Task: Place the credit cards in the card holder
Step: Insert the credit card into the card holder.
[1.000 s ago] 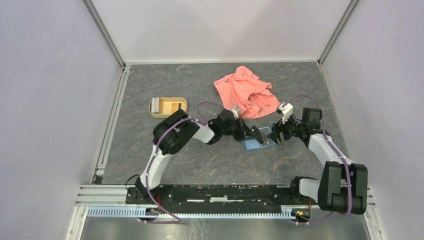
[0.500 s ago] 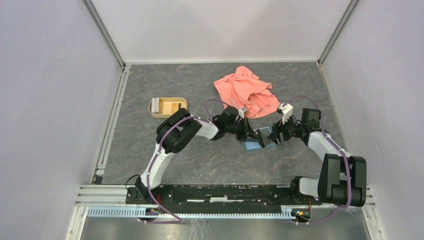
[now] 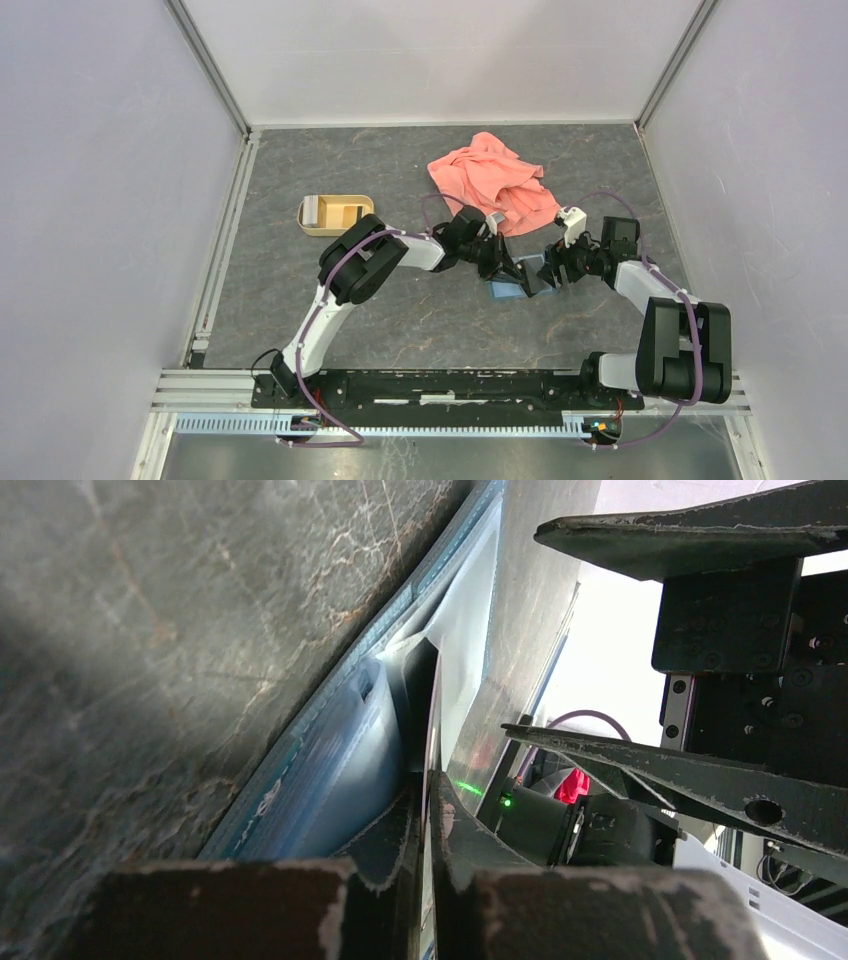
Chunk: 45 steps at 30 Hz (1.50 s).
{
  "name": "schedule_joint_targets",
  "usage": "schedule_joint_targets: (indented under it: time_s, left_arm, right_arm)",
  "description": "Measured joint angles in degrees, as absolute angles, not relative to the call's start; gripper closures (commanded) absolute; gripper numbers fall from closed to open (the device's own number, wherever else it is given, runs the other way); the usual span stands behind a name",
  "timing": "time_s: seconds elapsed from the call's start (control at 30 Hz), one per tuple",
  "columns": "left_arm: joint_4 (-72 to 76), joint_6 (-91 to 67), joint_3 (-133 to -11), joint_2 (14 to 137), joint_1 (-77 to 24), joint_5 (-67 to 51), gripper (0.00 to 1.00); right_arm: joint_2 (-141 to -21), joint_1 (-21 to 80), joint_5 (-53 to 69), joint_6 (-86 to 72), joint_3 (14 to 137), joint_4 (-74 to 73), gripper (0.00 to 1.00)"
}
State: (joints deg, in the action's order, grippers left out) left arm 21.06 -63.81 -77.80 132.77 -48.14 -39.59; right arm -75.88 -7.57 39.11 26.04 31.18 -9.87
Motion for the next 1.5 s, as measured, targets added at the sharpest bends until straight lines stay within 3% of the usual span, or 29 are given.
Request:
schedule_joint_targets:
  time_s: [0.8, 0.87, 0.93, 1.23, 1.5]
  left_arm:
    - [11.0, -61.5, -86.0, 134.6, -47.8, -39.1, 0.57]
    - [11.0, -61.5, -86.0, 134.4, -47.8, -38.9, 0.55]
    - [11.0, -61.5, -86.0, 134.2, -47.8, -38.4, 0.53]
    - [13.6, -61.6, -84.9, 133.7, -47.5, -37.0, 0.51]
    - [15.1, -62.1, -84.4, 133.7, -47.4, -36.2, 0.51]
  right_arm:
    - [-72.5, -7.6, 40.2, 28.9, 31.1, -10.0, 0.23]
    - [-71.1, -7.6, 41.2, 30.2, 31.0, -10.1, 0.19]
    - [-70.1, -7.6, 42.7, 31.5, 30.9, -10.1, 0.02]
    - [-68.1, -6.9, 46.3, 32.3, 27.0, -9.7, 0.02]
    - [-63.9, 0.1, 40.0, 26.3, 24.0, -4.4, 0.02]
